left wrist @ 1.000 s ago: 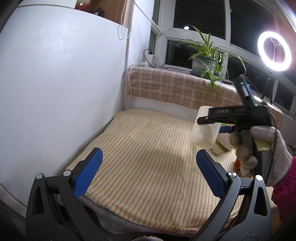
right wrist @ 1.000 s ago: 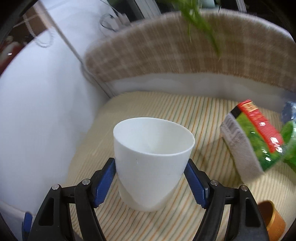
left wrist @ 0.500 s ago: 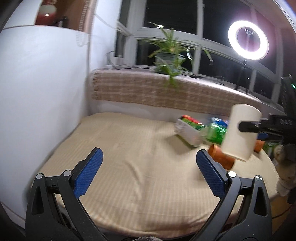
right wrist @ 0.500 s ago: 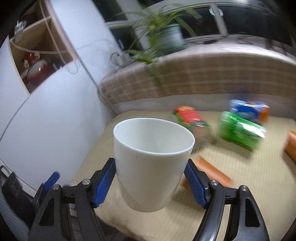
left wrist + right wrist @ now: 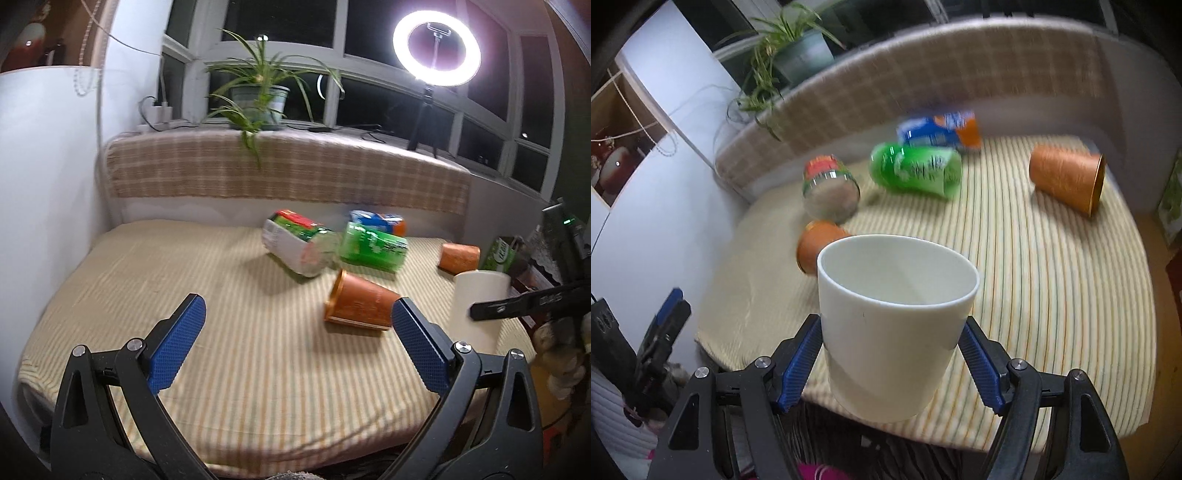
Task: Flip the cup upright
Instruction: 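Lift the white cup with the right gripper and carry it aside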
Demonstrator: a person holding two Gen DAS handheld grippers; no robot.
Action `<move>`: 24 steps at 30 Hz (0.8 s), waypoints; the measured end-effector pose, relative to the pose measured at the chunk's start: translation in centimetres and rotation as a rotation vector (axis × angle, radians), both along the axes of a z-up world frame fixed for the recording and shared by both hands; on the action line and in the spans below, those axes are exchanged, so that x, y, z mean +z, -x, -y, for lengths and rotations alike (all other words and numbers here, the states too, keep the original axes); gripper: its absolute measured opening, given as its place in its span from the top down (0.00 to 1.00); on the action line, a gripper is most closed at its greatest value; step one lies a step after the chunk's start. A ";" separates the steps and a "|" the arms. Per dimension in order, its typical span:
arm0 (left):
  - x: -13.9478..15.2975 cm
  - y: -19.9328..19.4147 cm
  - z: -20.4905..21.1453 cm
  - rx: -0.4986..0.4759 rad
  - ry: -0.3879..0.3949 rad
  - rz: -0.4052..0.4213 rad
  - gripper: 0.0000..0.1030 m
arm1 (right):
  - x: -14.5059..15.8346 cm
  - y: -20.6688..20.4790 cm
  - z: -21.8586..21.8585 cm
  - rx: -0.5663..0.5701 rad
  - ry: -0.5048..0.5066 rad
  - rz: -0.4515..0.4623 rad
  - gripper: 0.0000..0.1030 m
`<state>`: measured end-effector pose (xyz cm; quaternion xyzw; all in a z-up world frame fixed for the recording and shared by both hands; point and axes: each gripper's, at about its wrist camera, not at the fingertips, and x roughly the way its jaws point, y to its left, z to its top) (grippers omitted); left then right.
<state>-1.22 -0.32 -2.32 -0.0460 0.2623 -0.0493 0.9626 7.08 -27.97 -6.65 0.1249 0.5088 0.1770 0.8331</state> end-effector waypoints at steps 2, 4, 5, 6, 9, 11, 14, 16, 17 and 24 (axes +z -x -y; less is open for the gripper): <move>0.0 -0.1 0.4 -0.010 0.002 -0.005 0.01 | -1.1 -0.6 0.1 0.012 -0.007 -0.029 0.26; 0.0 -0.3 0.7 -0.018 0.007 -0.013 0.01 | -2.3 -1.5 0.1 0.008 -0.015 -0.063 0.26; 0.0 -0.3 0.8 -0.024 0.010 -0.018 0.01 | -2.7 -1.9 0.2 0.002 -0.012 -0.072 0.26; 0.0 -0.4 0.9 -0.026 0.011 -0.020 0.01 | -3.1 -2.1 0.1 0.002 -0.011 -0.076 0.26; -0.2 -0.7 1.4 -0.039 0.014 -0.029 0.01 | -3.6 -3.2 0.4 -0.013 -0.041 -0.082 0.25; -0.3 -0.8 1.8 -0.057 0.023 -0.040 0.01 | -3.8 -3.5 0.5 -0.023 -0.035 -0.075 0.26; -0.5 -1.3 2.5 -0.083 0.036 -0.059 0.04 | -4.2 -4.2 0.5 -0.033 -0.028 -0.072 0.26; -0.7 -1.6 3.2 -0.104 0.049 -0.075 0.04 | -4.4 -4.6 0.5 -0.035 -0.033 -0.074 0.26; -0.8 -1.9 3.6 -0.119 0.058 -0.088 0.04 | -4.5 -4.8 0.5 -0.037 -0.034 -0.075 0.26; -1.3 -3.2 6.3 -0.194 0.096 -0.149 0.08 | -4.2 -4.8 1.5 -0.057 -0.060 -0.038 0.24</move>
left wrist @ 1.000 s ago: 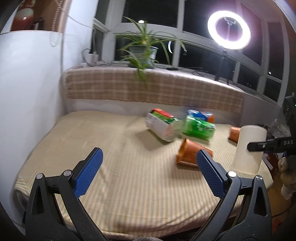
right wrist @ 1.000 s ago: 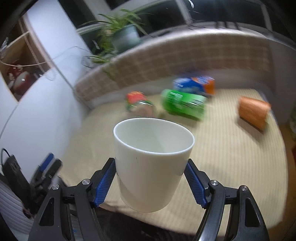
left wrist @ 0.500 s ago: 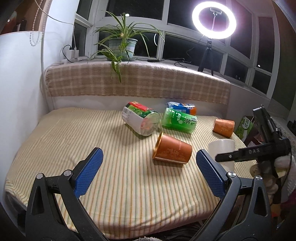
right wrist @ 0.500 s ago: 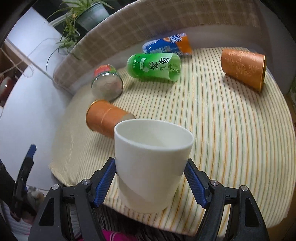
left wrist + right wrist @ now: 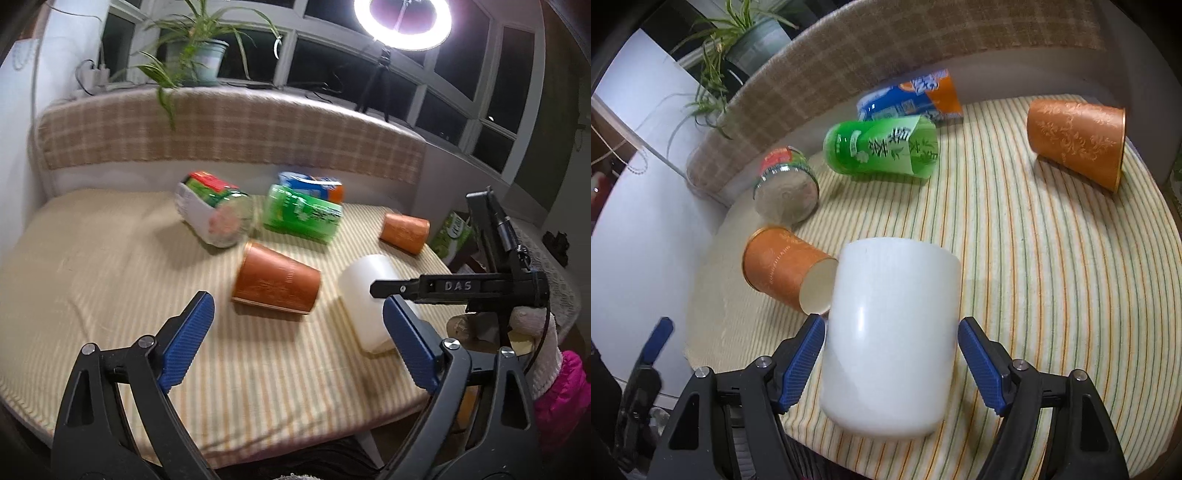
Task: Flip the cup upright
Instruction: 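Lift the white cup with the right gripper and carry it aside, then lower the white cup onto the table and grasp it with the left gripper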
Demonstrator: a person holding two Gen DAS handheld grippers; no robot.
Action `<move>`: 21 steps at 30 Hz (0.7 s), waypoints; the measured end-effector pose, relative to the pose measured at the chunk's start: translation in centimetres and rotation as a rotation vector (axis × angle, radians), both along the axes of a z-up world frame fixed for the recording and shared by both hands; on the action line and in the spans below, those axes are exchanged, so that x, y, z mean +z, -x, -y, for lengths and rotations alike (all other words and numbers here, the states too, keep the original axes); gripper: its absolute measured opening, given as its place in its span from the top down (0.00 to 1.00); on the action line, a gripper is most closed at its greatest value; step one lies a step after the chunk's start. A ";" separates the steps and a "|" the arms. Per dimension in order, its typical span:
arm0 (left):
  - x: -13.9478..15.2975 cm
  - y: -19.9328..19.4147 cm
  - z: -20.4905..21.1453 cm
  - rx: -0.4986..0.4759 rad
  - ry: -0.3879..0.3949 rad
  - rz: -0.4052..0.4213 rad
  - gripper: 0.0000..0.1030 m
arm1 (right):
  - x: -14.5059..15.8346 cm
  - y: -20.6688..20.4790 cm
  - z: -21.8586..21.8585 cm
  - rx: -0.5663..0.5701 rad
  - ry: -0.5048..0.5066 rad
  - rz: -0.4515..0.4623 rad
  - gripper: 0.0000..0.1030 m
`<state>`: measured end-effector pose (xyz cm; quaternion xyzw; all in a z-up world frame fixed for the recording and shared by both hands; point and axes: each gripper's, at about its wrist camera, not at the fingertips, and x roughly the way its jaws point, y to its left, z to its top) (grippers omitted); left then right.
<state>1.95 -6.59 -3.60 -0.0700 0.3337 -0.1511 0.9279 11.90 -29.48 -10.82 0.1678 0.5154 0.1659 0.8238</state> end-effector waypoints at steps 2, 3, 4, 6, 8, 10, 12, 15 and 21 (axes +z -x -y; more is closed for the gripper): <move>0.0 -0.3 0.8 -0.017 0.003 -0.008 0.08 | 0.6 0.3 0.7 -0.012 -0.016 0.019 0.22; 0.0 -0.5 1.3 -0.025 0.002 -0.012 0.08 | 1.2 0.8 1.2 -0.022 -0.024 0.039 0.22; 0.0 -0.8 1.6 -0.033 0.005 -0.017 0.08 | 1.6 1.2 1.6 -0.030 -0.026 0.053 0.21; 0.0 -1.4 2.3 -0.054 0.020 -0.038 0.08 | 2.6 2.2 2.5 -0.053 -0.024 0.091 0.21; -0.3 -2.1 2.9 -0.075 0.037 -0.065 0.08 | 3.3 3.2 3.4 -0.076 -0.022 0.119 0.19; -0.4 -2.7 3.4 -0.095 0.058 -0.094 0.08 | 3.8 4.4 4.1 -0.097 -0.022 0.140 0.19; -0.7 -3.8 3.9 -0.127 0.104 -0.152 0.08 | 4.1 5.8 5.0 -0.127 -0.017 0.158 0.19; -1.4 -5.5 4.5 -0.157 0.170 -0.240 0.08 | 4.0 7.2 6.2 -0.165 -0.020 0.163 0.18; -2.7 -8.0 5.7 -0.184 0.247 -0.373 0.08 | 3.0 9.2 8.8 -0.244 -0.055 0.136 0.18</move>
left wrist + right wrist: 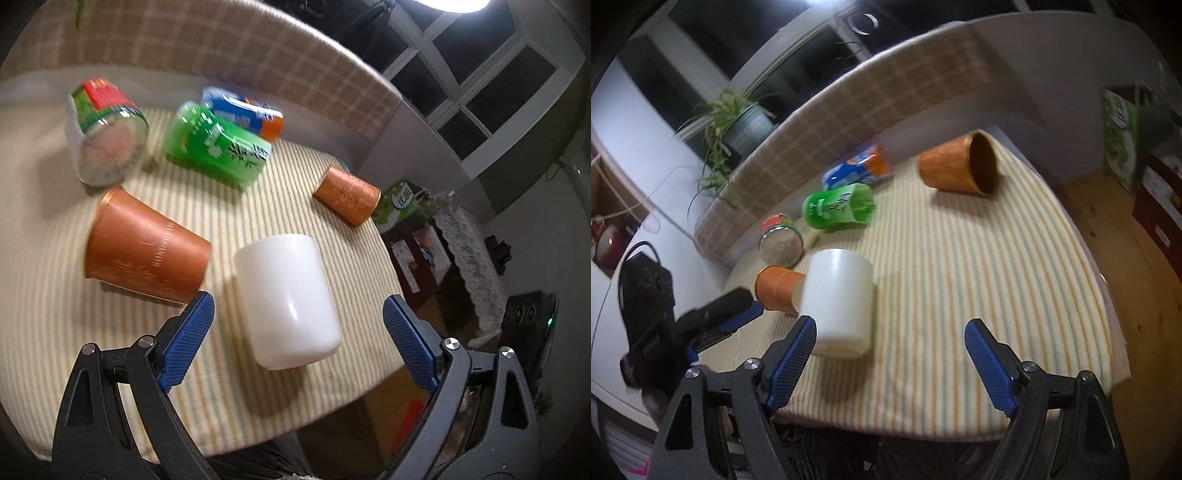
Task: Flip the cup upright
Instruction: 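Lower the white cup onto the table and grasp it with the left gripper, then rotate the white cup upright with the left gripper, rim facing up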
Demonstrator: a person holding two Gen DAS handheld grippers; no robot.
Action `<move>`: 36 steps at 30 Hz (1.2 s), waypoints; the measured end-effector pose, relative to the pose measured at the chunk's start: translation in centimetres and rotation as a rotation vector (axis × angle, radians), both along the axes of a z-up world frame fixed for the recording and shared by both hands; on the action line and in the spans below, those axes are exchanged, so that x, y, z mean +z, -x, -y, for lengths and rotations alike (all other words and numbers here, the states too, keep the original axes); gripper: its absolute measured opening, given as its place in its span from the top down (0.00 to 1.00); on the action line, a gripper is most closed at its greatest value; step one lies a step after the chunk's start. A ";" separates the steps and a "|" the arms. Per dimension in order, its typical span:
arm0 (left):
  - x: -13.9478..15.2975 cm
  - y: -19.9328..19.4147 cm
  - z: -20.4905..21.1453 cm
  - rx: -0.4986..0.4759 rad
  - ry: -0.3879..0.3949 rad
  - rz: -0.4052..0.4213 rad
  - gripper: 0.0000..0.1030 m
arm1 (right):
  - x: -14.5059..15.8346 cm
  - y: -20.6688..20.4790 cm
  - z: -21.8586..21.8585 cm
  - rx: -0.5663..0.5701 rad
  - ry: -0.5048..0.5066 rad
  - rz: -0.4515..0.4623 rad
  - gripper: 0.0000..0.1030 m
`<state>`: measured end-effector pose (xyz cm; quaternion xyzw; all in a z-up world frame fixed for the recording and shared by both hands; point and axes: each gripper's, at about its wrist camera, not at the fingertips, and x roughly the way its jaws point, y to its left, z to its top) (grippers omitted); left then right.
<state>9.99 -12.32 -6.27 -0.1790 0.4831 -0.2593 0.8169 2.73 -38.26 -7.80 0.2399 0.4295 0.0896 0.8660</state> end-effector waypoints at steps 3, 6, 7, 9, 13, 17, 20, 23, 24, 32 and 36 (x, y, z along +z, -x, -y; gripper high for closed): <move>-0.7 -0.9 0.6 -0.016 0.009 -0.053 0.08 | -0.4 0.6 1.0 -0.027 -0.009 -0.008 0.18; -1.4 -1.8 1.1 -0.019 0.011 -0.092 0.08 | -0.6 0.9 1.6 -0.041 -0.013 -0.011 0.18; -1.6 -2.0 1.3 -0.019 0.009 -0.097 0.08 | -0.7 0.9 1.8 -0.044 -0.014 -0.011 0.18; -2.2 -2.6 1.7 -0.020 -0.002 -0.122 0.08 | -0.8 1.0 1.9 -0.047 -0.016 -0.012 0.18; -3.1 -3.4 2.4 -0.023 -0.015 -0.157 0.09 | -0.9 1.4 2.3 -0.051 -0.023 -0.009 0.18; -4.0 -4.1 2.9 -0.026 -0.026 -0.178 0.09 | -1.0 1.6 2.6 -0.055 -0.030 -0.010 0.18; -4.7 -4.6 3.2 -0.025 -0.026 -0.200 0.09 | -1.0 1.7 2.7 -0.055 -0.030 -0.012 0.18; -5.1 -4.9 3.4 -0.026 -0.032 -0.213 0.19 | -1.0 1.7 2.6 -0.053 -0.032 -0.012 0.18; -5.3 -5.0 3.5 -0.027 -0.027 -0.221 0.20 | -1.0 1.7 2.6 -0.052 -0.031 -0.013 0.18; -5.3 -4.7 4.1 -0.032 -0.038 -0.190 0.25 | -1.2 1.7 2.5 -0.051 -0.027 -0.019 0.18; -4.4 -4.0 4.2 -0.034 -0.064 -0.132 0.26 | -1.0 1.9 2.5 -0.059 -0.026 -0.014 0.18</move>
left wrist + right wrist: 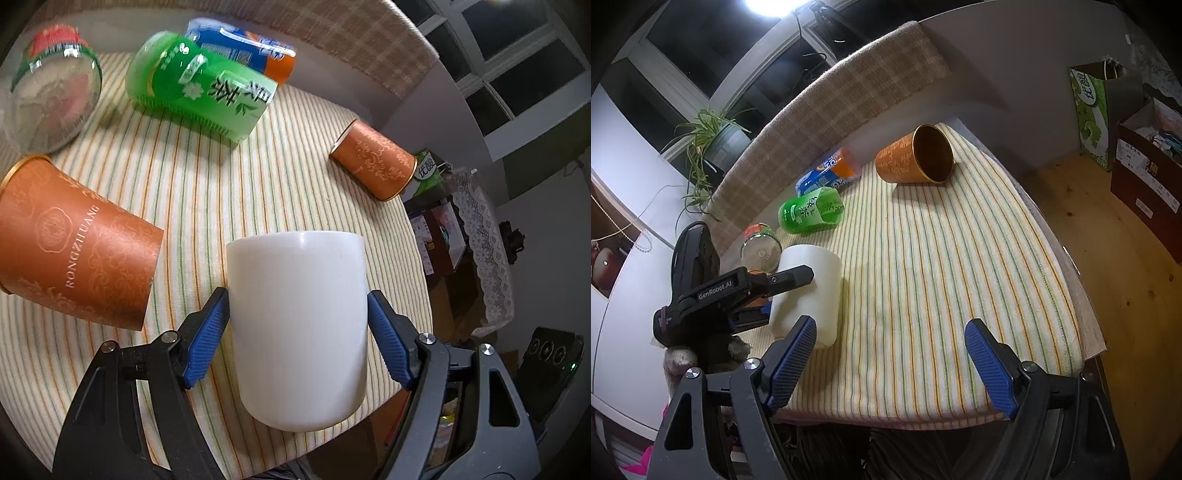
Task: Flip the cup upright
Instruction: 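Rotate the white cup upright with the left gripper, rim facing up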
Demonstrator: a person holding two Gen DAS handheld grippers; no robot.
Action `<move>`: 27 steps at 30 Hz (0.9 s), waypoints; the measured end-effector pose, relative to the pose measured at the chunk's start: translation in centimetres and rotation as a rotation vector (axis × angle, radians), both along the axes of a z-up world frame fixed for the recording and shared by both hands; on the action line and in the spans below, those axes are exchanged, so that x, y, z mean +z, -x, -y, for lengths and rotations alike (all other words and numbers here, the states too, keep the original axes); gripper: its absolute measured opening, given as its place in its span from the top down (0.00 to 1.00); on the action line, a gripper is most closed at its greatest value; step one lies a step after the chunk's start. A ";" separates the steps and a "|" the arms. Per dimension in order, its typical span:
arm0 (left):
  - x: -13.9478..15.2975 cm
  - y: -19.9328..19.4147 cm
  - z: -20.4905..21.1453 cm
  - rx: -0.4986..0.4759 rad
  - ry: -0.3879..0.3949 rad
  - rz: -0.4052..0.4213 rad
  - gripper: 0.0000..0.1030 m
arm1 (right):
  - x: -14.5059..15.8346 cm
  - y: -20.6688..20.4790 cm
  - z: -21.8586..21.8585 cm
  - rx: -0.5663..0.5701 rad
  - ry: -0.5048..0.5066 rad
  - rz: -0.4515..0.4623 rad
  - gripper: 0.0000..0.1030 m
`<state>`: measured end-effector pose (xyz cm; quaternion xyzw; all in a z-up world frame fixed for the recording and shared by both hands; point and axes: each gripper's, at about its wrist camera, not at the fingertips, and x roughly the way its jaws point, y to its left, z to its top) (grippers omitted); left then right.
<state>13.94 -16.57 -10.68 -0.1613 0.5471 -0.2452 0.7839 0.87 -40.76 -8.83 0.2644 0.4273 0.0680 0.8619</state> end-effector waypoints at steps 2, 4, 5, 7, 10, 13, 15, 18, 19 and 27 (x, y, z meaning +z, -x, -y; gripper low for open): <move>0.5 0.4 0.1 -0.005 -0.012 0.032 0.26 | 0.0 -0.1 0.0 0.000 0.000 0.001 0.18; 1.3 1.1 0.2 -0.012 -0.032 0.085 0.26 | 0.0 -0.1 -0.1 -0.001 0.000 0.001 0.18; 1.7 1.4 0.2 -0.014 -0.042 0.108 0.26 | 0.0 -0.1 -0.1 -0.002 -0.001 0.000 0.18; 2.2 1.9 0.3 -0.017 -0.059 0.146 0.26 | 0.0 -0.1 -0.2 -0.001 -0.003 0.000 0.18; 3.0 2.7 0.6 -0.023 -0.091 0.216 0.26 | 0.1 0.0 -0.3 0.001 0.001 0.002 0.18; 3.5 3.1 1.2 -0.029 -0.128 0.271 0.26 | 0.2 0.1 -0.5 0.002 0.006 0.007 0.18; 3.7 3.5 1.4 -0.029 -0.150 0.304 0.26 | 0.3 0.2 -0.6 0.002 0.007 0.008 0.18; 3.9 3.8 1.8 -0.028 -0.188 0.355 0.26 | 0.3 0.2 -0.6 0.000 0.009 0.010 0.18; 3.9 3.8 1.7 -0.029 -0.199 0.368 0.26 | 0.3 0.3 -0.6 -0.001 0.010 0.010 0.18; 3.6 4.1 2.8 -0.050 -0.261 0.421 0.26 | 0.4 0.3 -0.6 -0.005 0.006 0.008 0.18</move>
